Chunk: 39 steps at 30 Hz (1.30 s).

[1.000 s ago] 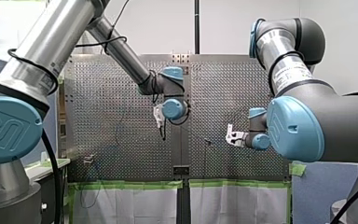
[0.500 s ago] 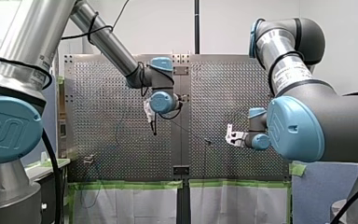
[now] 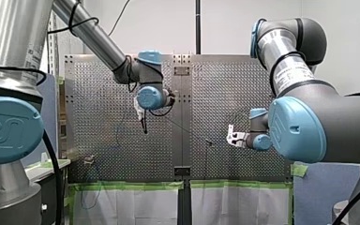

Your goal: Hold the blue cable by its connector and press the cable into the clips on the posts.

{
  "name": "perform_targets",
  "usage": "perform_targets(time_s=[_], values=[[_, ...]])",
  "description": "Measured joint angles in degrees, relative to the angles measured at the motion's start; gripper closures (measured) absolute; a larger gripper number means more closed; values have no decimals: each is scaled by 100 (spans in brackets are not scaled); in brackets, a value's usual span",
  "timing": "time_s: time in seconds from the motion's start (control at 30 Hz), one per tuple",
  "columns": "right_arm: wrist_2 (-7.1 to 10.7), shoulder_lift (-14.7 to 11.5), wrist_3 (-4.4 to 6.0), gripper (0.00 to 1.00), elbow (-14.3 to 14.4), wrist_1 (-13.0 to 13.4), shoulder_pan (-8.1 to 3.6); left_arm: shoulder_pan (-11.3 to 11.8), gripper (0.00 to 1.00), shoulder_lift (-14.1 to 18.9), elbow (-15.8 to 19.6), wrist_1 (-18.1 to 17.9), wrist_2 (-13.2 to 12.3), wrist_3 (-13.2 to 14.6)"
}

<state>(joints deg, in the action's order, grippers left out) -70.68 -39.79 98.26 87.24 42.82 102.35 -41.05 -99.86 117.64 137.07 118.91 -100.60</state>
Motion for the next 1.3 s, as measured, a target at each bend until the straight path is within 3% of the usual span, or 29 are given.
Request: perform_targets(time_s=[0.43, 0.57, 0.87, 1.07, 1.3], values=[[0, 0, 0, 100, 0, -9, -16, 9, 1, 764, 763, 6, -154, -174], [-49, -8, -47, 100, 0, -45, -39, 12, 1, 918, 966, -49, -170, -191], [-312, -243, -250, 100, 0, -362, -131, 82, 1, 627, 1434, -217, -215, -180], [-401, -545, -299, 100, 27, -629, -141, 136, 1, 574, 1493, -284, -250, -146], [-419, -769, -272, 100, 74, -670, -149, 192, 1, 571, 1495, -287, -256, -79]])
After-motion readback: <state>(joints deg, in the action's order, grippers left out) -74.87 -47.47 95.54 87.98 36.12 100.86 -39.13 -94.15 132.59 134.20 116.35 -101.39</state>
